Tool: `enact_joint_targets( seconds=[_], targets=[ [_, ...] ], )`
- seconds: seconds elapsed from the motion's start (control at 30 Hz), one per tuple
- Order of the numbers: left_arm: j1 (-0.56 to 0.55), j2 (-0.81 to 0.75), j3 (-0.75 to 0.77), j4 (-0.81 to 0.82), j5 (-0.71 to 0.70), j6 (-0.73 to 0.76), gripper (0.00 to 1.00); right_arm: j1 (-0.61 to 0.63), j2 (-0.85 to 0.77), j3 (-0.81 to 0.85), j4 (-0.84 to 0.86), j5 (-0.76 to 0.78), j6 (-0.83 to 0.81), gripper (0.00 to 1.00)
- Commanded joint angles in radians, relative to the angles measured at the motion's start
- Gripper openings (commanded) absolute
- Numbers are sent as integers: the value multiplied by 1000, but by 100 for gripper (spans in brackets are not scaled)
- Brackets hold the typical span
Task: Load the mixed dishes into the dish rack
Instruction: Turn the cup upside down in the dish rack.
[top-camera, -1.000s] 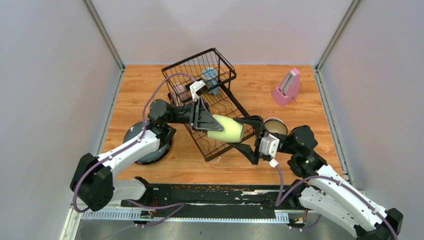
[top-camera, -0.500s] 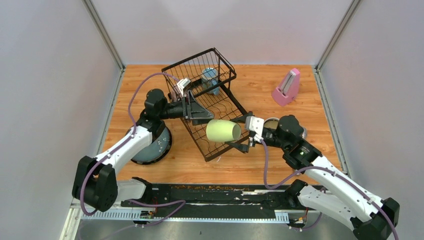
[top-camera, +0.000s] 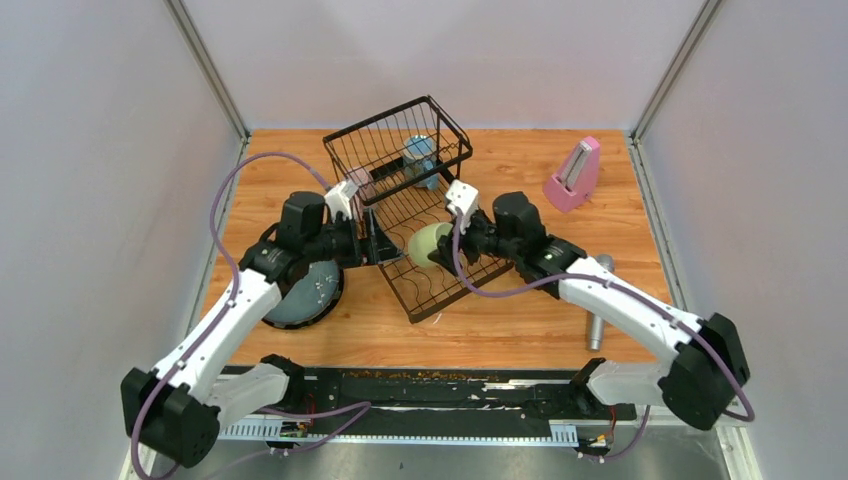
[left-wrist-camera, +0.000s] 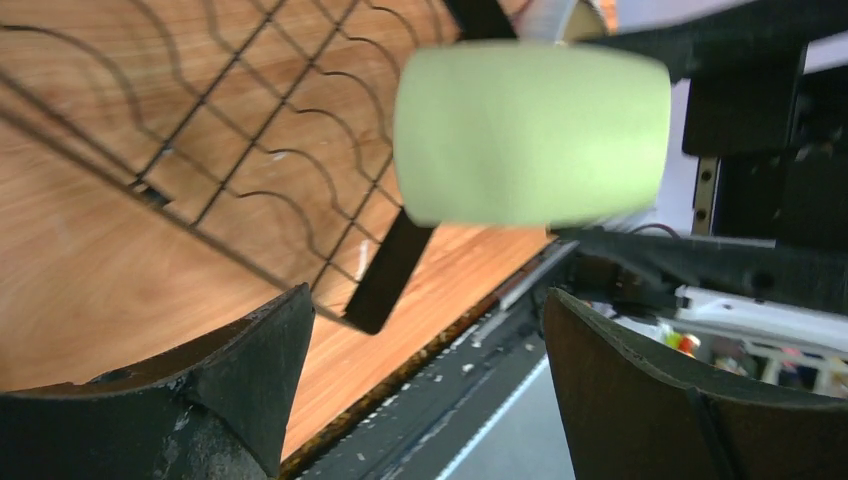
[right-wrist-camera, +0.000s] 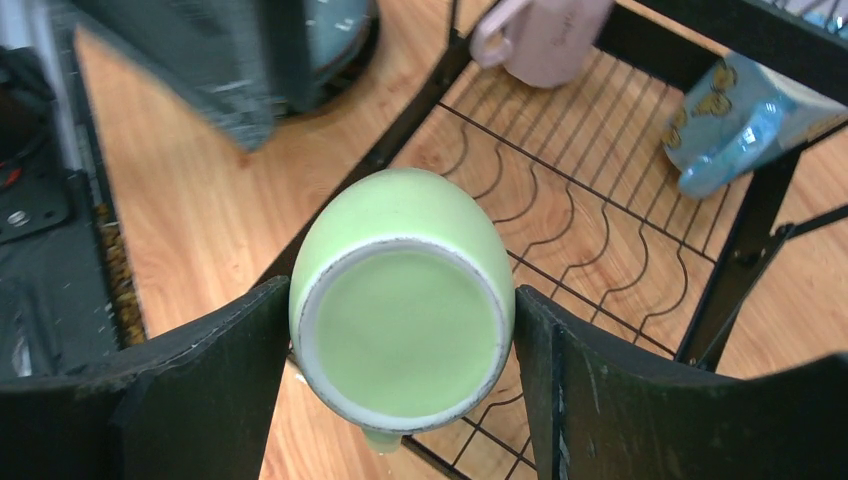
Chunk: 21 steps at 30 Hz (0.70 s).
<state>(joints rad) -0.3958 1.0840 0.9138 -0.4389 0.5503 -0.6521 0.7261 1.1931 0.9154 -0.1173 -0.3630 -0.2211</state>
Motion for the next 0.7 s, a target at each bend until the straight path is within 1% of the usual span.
enact_joint_targets(
  seconds=[0.0, 0.1, 0.23, 0.4, 0.5, 0.6, 0.67],
  targets=[
    [3, -126, -58, -80, -194, 57, 91, 4, 108, 123, 90, 199, 103, 0],
    [3, -186, -120, -84, -238, 32, 92, 3, 198, 174, 108, 312, 144, 0],
    [2, -283, -197, -75, -291, -34, 92, 4, 318, 271, 102, 400, 168, 0],
    [3, -375, -277, -43, -346, -90, 93, 11, 444, 353, 52, 425, 196, 1],
    [3, -392, -307, -15, -359, -125, 93, 15, 506, 379, 35, 460, 201, 3],
    [3, -396, -349, 46, -354, -159, 93, 30, 548, 402, 21, 498, 193, 4],
    [3, -398, -369, 82, -343, -185, 93, 36, 569, 413, 17, 505, 186, 7]
  ],
)
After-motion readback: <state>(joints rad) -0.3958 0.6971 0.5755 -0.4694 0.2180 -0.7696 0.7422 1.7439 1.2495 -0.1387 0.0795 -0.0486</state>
